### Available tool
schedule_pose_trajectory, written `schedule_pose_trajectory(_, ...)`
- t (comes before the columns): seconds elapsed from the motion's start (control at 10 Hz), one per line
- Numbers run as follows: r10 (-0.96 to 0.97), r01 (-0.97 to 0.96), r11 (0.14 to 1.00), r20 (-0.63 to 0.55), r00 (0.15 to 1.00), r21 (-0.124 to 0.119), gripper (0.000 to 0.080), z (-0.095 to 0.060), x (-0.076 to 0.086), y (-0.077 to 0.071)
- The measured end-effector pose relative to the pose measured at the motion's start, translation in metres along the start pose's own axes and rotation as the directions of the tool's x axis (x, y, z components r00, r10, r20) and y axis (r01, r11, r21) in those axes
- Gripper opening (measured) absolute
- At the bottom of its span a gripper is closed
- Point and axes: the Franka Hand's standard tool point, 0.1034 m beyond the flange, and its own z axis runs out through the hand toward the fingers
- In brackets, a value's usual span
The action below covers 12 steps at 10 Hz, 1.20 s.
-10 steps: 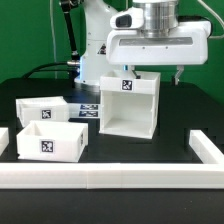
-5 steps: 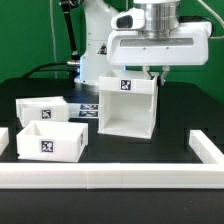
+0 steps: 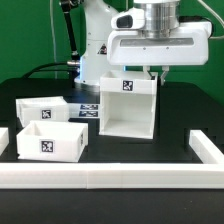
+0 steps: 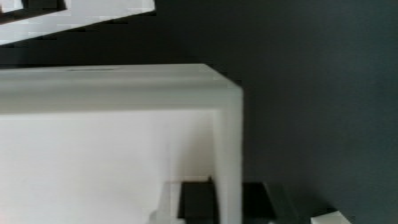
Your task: Assemble drawer
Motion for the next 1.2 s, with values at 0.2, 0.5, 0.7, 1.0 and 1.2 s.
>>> schedule_pose_trajectory(0.2,-0.005,0.005,1.0,-0.001,1.0,0.002,0.0038,0.0,0.002,-0.001)
schedule_pose_trajectory(0.5,-0.02,0.021,0.999,-0.028,0.999,0.025,0.0038,-0.003,0.038,-0.016)
schedule_pose_trajectory(0.7,-0.012,0.014,0.999,-0.048,0.999,0.04,0.0038,-0.006,0.064,-0.024)
schedule_pose_trajectory(1.0,-0.012,0.018,0.998,-0.085,0.996,0.06,0.004,-0.011,0.104,-0.031)
schedule_pose_trajectory(1.2,-0.007,0.014,0.998,-0.1,0.995,0.068,0.0042,-0.013,0.12,-0.035)
